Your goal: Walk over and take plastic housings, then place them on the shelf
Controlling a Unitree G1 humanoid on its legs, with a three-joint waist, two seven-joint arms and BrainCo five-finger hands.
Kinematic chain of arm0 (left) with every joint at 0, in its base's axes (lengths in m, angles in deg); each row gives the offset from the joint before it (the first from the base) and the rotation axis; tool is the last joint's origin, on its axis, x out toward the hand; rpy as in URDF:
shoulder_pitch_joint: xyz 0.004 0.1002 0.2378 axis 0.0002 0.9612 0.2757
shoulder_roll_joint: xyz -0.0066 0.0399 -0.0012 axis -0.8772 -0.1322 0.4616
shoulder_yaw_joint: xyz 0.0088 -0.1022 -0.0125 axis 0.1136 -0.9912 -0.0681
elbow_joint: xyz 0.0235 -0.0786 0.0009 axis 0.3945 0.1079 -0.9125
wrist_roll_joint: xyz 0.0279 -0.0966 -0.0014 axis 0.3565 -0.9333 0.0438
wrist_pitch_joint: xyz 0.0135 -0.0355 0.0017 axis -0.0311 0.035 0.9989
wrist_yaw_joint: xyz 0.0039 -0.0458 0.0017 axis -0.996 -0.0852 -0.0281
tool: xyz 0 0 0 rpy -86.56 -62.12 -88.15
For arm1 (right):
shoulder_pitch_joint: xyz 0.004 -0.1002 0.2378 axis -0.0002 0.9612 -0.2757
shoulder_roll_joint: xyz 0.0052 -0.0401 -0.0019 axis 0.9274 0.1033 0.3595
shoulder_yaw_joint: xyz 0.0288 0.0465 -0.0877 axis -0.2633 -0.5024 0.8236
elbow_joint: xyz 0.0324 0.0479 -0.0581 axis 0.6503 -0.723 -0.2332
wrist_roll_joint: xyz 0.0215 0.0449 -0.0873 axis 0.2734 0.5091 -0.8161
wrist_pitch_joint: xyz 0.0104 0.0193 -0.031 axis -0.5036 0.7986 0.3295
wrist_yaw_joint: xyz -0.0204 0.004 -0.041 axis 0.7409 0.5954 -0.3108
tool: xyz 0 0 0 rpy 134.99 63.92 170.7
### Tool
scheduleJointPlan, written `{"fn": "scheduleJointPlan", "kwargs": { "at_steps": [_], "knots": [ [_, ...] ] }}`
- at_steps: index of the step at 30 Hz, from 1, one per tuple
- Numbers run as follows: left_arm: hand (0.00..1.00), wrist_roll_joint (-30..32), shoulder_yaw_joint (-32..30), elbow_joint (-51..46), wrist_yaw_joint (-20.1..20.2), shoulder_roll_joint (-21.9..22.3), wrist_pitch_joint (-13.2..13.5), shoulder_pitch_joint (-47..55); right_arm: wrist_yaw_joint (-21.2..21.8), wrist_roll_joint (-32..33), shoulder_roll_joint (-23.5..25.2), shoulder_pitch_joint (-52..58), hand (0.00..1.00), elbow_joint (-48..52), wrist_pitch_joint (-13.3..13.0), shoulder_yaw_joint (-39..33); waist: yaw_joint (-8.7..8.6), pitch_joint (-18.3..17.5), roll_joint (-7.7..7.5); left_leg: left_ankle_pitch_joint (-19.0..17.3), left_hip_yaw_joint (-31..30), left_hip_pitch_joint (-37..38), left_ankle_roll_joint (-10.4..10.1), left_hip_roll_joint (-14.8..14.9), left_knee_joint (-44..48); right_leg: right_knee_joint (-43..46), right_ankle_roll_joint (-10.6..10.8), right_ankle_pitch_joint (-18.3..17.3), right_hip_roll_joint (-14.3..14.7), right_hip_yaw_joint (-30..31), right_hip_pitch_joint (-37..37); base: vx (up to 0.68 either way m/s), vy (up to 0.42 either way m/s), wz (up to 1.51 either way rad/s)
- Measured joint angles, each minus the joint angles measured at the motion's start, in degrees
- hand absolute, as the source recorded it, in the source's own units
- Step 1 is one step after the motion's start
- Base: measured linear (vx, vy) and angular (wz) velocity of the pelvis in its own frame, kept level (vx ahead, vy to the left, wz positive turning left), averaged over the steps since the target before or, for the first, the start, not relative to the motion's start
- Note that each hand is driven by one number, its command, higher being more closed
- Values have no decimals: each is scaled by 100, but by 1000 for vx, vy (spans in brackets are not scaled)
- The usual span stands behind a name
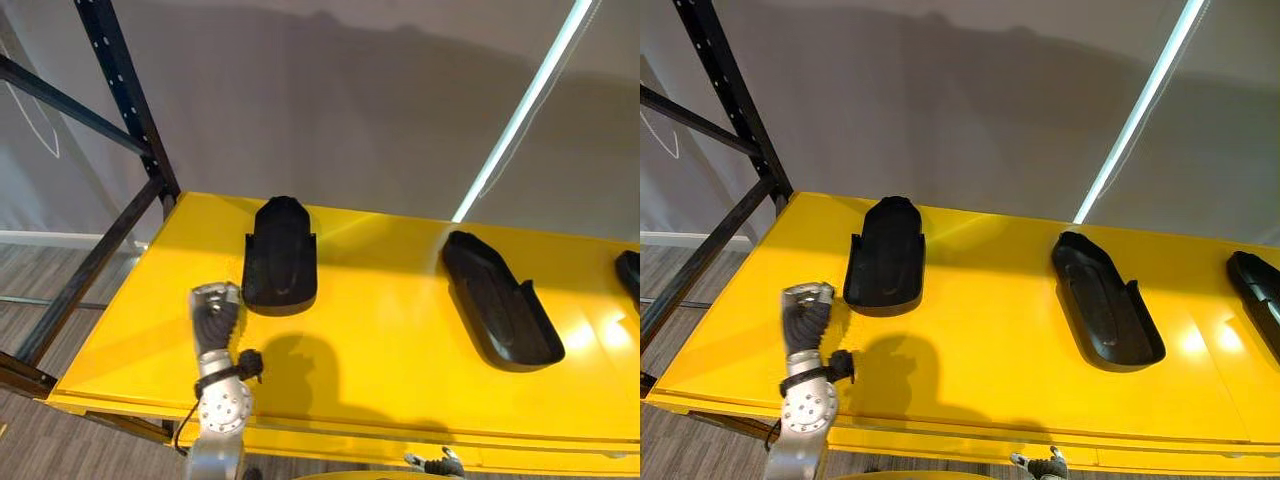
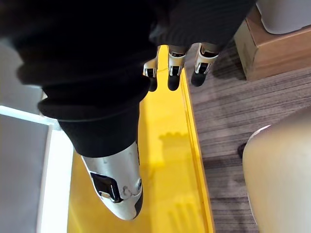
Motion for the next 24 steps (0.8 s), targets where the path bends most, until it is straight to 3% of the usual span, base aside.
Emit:
{"fn": "scheduleJointPlan", "kwargs": {
  "at_steps": [3, 7, 12, 15, 18, 21, 22, 24],
  "knots": [
    [100, -288, -453, -327, -222, 146, 91, 9, 0, -37, 9, -2, 0, -3, 18, 21, 133, 39, 59, -56, -242, -12, 71, -19, 63, 147, 0, 0, -14, -114, 87, -2, -4, 38],
    [100, -670, -1033, -468, -564, 266, 208, 200, -4, -126, 11, -58, 0, -2, 110, 95, 157, 43, 81, -110, -455, -46, 101, -52, 200, 283, -1, -1, -47, -306, 176, -3, -10, 31],
    [100, -1044, -1852, 192, -866, 404, 188, 570, -23, -170, -9, -103, 0, 25, 120, 251, 170, 48, 96, -201, -539, -221, 147, -110, 454, 272, -8, -6, -86, -319, 175, -17, -9, 8],
    [100, -1298, -2263, 1299, -837, 424, -41, 603, -22, -171, -11, -127, 0, 26, 129, 279, 176, 49, 96, -346, -475, -318, 149, -109, 717, 257, -83, -86, -97, -316, 184, -51, -31, -14],
    [100, -1395, -2338, 3048, -358, 404, -393, 564, -6, -174, 12, -167, 0, 71, 173, 274, 149, 61, 86, -415, -344, -402, 110, -114, 952, 220, -51, -334, -155, -315, 152, -50, -58, -19],
    [100, -1487, -2286, 4413, 110, 313, -550, 415, -1, -173, 7, -119, 0, 119, 242, 204, 134, 51, 141, -382, -320, -269, 64, -85, 922, 240, -59, -371, -132, -306, 141, -30, -39, -5],
    [0, -1514, -2292, 4721, 200, 293, -569, 344, 0, -174, 7, -105, 0, 120, 243, 187, 132, 50, 147, -377, -317, -257, 57, -85, 912, 250, -61, -379, -134, -305, 142, 12, -17, -3],
    [0, -1613, -2287, 5705, 459, 252, -593, 119, 11, -175, 8, -100, 0, 120, 246, 83, 143, 53, 127, -309, -271, -197, 29, -95, 761, 231, -60, -380, -145, -286, 124, 3, -7, -6]
  ]
}}
